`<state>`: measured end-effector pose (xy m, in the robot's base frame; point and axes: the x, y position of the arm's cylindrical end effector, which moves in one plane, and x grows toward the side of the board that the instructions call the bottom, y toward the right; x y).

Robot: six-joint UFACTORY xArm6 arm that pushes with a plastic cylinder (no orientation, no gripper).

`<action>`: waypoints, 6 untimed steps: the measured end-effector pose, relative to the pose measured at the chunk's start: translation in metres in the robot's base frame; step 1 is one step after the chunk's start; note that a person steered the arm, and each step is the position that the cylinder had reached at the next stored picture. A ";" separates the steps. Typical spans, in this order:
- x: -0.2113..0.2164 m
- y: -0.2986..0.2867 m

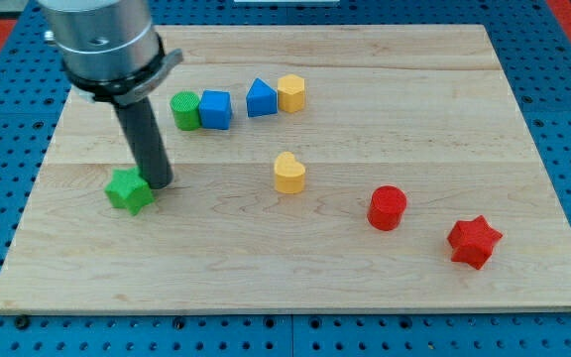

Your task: Slide the green star down a bit

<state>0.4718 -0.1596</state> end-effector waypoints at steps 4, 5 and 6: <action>0.011 -0.066; 0.020 -0.065; 0.017 0.000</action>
